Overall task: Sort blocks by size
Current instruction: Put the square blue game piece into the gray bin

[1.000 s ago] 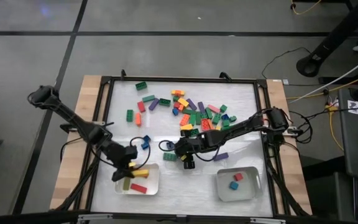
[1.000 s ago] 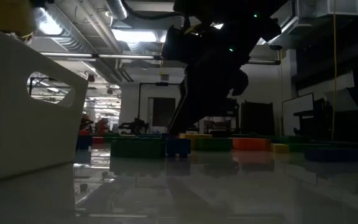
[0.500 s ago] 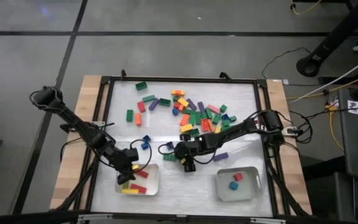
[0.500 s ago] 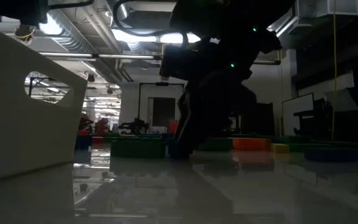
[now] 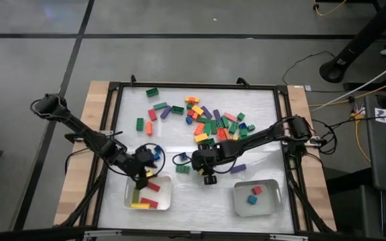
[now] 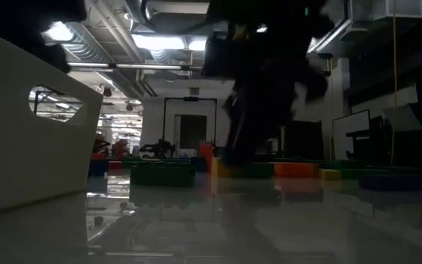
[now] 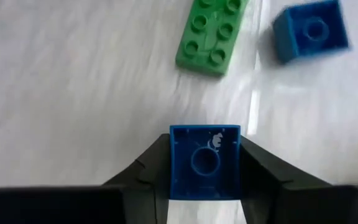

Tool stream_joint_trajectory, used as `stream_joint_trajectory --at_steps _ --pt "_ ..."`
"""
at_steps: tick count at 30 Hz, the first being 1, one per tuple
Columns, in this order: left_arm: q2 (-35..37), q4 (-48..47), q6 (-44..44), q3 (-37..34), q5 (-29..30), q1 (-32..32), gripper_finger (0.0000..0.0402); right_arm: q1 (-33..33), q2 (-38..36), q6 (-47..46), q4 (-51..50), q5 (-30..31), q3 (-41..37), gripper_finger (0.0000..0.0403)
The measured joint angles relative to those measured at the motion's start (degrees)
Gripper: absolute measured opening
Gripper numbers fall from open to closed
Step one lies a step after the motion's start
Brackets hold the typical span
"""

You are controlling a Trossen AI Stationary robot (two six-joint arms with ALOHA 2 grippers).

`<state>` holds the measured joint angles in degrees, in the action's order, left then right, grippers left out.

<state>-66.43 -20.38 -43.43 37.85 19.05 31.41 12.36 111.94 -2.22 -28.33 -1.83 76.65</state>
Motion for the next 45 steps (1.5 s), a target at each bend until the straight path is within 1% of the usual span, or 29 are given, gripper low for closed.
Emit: stream_joint_trajectory --at_steps 3,6,9,13,18,22,27,30,34,39,45 --pt "-0.02 -0.07 2.15 0.0 5.56 -1.76 0.0176 0.07 -1.66 -2.16 -11.21 -1.79 4.72 0.0135" --pt "-0.02 -0.51 3.57 0.0 8.03 -3.65 0.0175 0.81 -3.02 -3.88 -20.73 -3.85 9.72 0.0147" --pt "-0.04 -2.52 3.48 0.0 8.21 -5.34 0.0175 2.67 -3.5 -4.17 -29.41 -5.76 14.52 0.015" --pt "-0.07 -5.55 3.42 0.0 8.21 -7.28 0.0175 6.14 -3.56 -6.82 -38.28 -7.04 18.97 0.0141" --pt "-0.07 -6.01 3.97 0.0 8.24 -9.23 0.0175 11.52 -3.59 -13.45 -46.23 -7.08 20.1 0.0144" --pt "-0.07 -6.01 6.17 0.0 8.25 -9.85 0.0175 16.57 -3.59 -21.46 -52.65 -7.13 20.1 0.0145" --pt "-0.07 -6.03 6.23 0.0 8.24 -9.83 0.0175 23.38 -3.59 -30.1 -55.67 -6.84 20.03 0.015" --pt "-0.07 -6.2 6.87 0.0 8.24 -9.83 0.0175 26.88 -3.59 -32.43 -54.89 -6.83 19.16 0.0164" --pt "-0.07 -8.29 8.55 -0.01 8.21 -9.83 0.0175 30.5 -3.59 -39.99 -54.3 -6.12 18.02 0.0183" --pt "-0.07 -11.63 4.73 -0.02 8.2 -9.83 0.0175 33.02 -3.59 -47.19 -54.03 -5.26 16.59 0.02" --pt "-0.07 -12.49 1.26 -0.04 8.19 -9.72 0.0175 33.4 -3.57 -47.05 -54.15 -5.13 15.34 0.0217"
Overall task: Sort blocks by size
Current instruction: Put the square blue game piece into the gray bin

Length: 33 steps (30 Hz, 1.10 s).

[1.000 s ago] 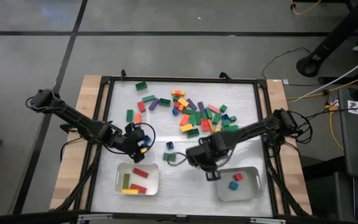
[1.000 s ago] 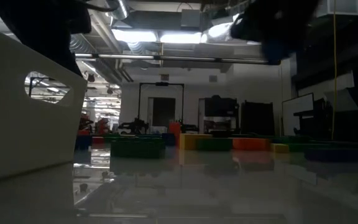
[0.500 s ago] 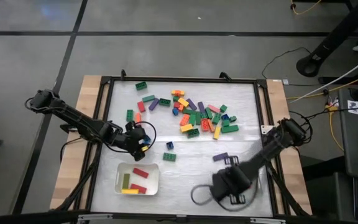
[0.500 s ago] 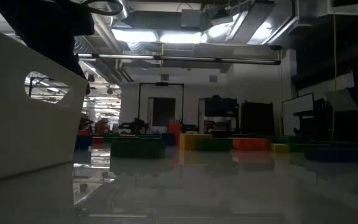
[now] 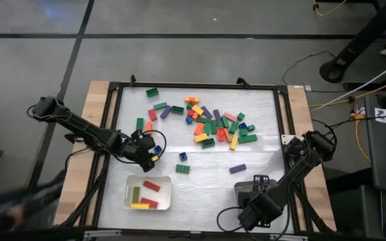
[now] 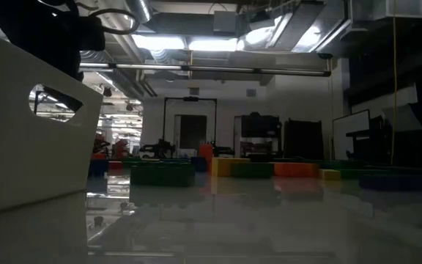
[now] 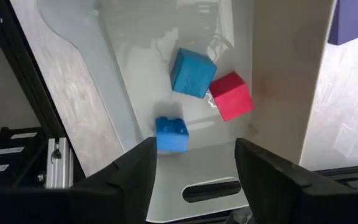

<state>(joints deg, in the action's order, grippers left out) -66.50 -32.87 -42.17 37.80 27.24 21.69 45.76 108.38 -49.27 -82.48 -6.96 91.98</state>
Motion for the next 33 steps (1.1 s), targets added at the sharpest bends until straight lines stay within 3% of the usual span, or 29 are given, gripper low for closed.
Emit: stream_joint_trajectory --at_steps 7,13,33 --pt "-0.92 0.07 -0.02 0.0 0.0 0.0 0.0175 -0.05 0.0 0.22 0.44 6.02 0.02 0.0218" --pt "-6.29 0.82 -0.05 -0.02 -1.82 0.04 0.0175 -0.05 0.0 0.24 0.55 9.76 0.02 0.0218" --pt "-16.24 2.35 0.11 -0.02 -4.22 0.07 0.0171 -0.87 0.0 0.52 1.85 14.68 0.03 0.0218"
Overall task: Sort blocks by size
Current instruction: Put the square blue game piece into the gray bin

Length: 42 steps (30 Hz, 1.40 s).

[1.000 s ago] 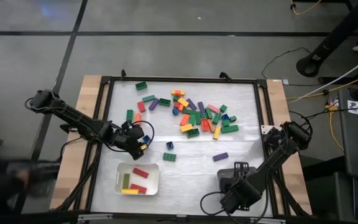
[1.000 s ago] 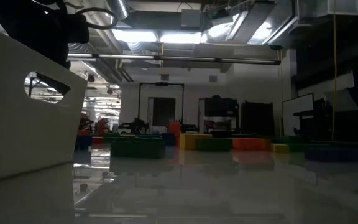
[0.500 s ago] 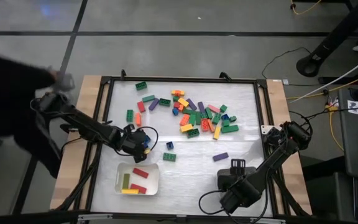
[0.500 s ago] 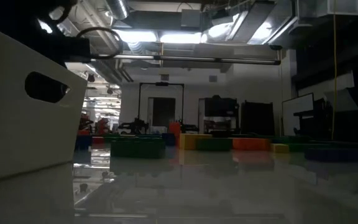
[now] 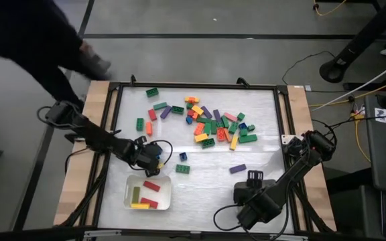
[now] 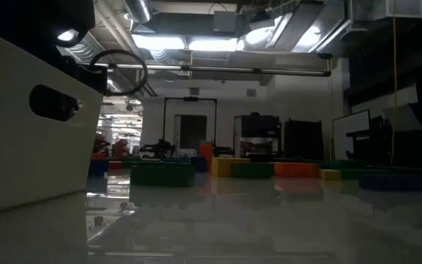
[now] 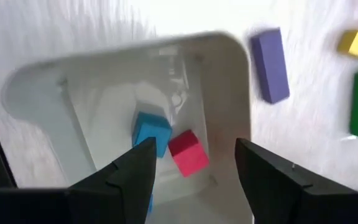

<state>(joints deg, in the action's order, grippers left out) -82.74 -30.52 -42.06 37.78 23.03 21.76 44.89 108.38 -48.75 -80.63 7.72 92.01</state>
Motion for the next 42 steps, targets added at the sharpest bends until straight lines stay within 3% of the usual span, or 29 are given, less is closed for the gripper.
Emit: stream_joint_trajectory --at_steps 3,8,16,20,30,42 --pt "-0.52 -0.05 0.03 0.0 0.02 0.02 0.0147 -0.52 0.0 2.57 0.81 2.57 0.02 0.0218" --pt "-0.06 0.18 0.02 0.0 0.05 0.0 0.0075 -2.42 0.02 10.1 3.82 9.81 0.02 0.0218" --pt "2.26 0.09 0.51 2.1 -0.05 0.0 0.0073 -9.35 0.02 29.11 16.98 21.09 0.02 0.0218" --pt "4.48 1.95 4.07 5.05 -1.18 0.0 0.0073 -13.36 0.02 41.33 25.41 20.71 0.02 0.0218" --pt "10.37 13.93 10.82 8.44 -13.15 -0.11 0.0079 -19.97 0.02 66.76 46.46 13.74 0.02 0.0218" --pt "11.17 25.02 12.77 8.44 -16.96 -0.11 0.0079 -21.45 0.02 86.88 60.48 11.24 0.04 0.0218"
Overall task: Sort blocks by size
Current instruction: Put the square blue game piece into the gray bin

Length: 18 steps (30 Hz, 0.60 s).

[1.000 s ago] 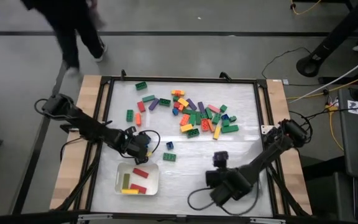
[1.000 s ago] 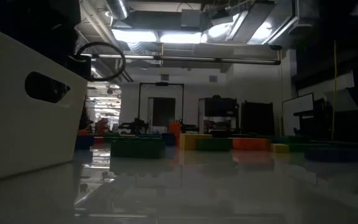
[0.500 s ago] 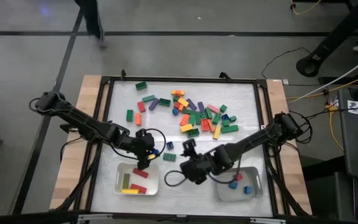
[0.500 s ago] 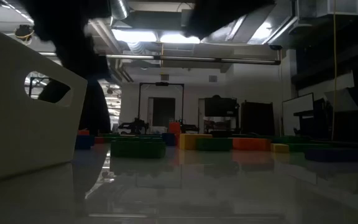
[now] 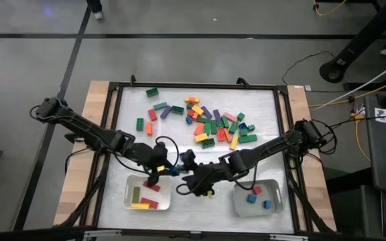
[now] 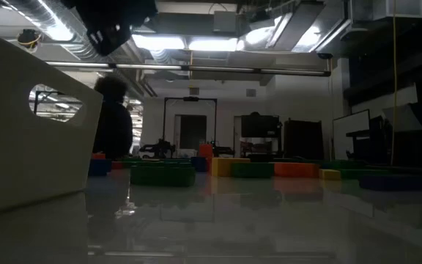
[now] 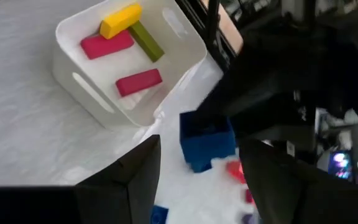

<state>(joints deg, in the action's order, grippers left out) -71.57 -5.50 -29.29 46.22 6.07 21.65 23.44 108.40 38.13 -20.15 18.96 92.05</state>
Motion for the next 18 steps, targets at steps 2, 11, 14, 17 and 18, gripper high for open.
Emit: stream_joint_trajectory --at_steps 2,11,14,17,18 --pt "0.0 1.48 0.68 0.01 -0.76 0.0 0.0079 0.0 0.0 2.29 0.16 -1.3 0.0 0.0218" --pt "-0.04 2.85 0.8 -0.02 -2.32 0.02 0.008 0.04 0.0 4.48 1.58 -1.03 0.04 0.0218" --pt "-0.04 3.37 0.71 -0.02 -2.32 0.04 0.0082 0.11 0.0 5.73 2.64 0.76 0.04 0.0218" --pt "-0.02 3.5 0.59 0.0 -2.25 0.09 0.0083 0.07 0.02 6.36 3.2 3.43 0.04 0.0218" --pt "-0.02 3.44 0.59 0.0 -2.23 0.09 0.0082 0.07 0.02 6.88 3.2 3.43 0.04 0.0218"
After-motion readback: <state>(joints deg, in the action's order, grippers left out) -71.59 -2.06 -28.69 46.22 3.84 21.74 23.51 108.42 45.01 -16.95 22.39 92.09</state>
